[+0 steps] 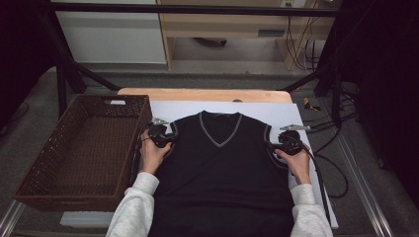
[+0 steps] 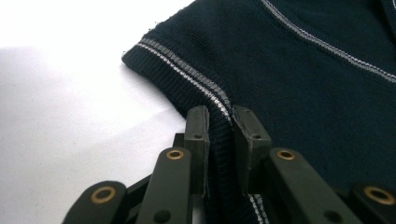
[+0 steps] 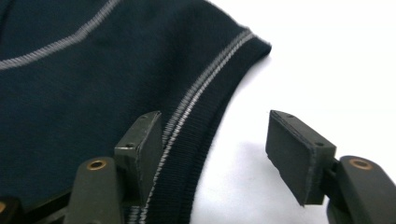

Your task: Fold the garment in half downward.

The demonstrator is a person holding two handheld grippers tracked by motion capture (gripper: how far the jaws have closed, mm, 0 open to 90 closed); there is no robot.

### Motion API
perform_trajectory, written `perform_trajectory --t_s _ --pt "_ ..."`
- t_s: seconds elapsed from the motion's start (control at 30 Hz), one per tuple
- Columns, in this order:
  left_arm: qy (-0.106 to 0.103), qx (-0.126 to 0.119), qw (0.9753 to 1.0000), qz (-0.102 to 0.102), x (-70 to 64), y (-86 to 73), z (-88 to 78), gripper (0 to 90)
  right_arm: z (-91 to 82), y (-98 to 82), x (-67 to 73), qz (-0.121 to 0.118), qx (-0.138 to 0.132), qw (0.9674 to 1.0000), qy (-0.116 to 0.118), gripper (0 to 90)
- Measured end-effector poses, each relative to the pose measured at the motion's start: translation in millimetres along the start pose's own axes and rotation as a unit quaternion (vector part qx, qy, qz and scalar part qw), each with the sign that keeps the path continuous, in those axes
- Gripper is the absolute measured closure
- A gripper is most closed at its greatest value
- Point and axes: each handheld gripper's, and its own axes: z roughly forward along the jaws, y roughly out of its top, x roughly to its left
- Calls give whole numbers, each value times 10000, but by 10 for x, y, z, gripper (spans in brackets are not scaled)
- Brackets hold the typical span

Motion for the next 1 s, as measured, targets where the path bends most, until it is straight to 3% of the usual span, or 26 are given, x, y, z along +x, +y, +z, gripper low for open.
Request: perform_trajectory --t_s 0.17,0.33,0.43,0.53,0.83,1.0 --pt "2 -3 10000 -5 -1 -1 0 768 93 -6 -11 101 1 9999 115 391" --pt "4 -9 10000 -2 -1 -3 0 768 122 90 57 -67 141 9998 119 392" --pt "39 -2 10000 46 -13 -2 -1 767 175 96 40 6 300 9995 131 389" --pt "66 -13 9999 78 -21 -5 0 766 182 90 41 -10 288 9995 135 420" --pt "36 -28 10000 37 -13 -11 -5 766 164 100 72 413 395 9973 463 774" --pt "48 -25 10000 41 -16 -10 -5 768 164 113 81 613 449 9958 512 810"
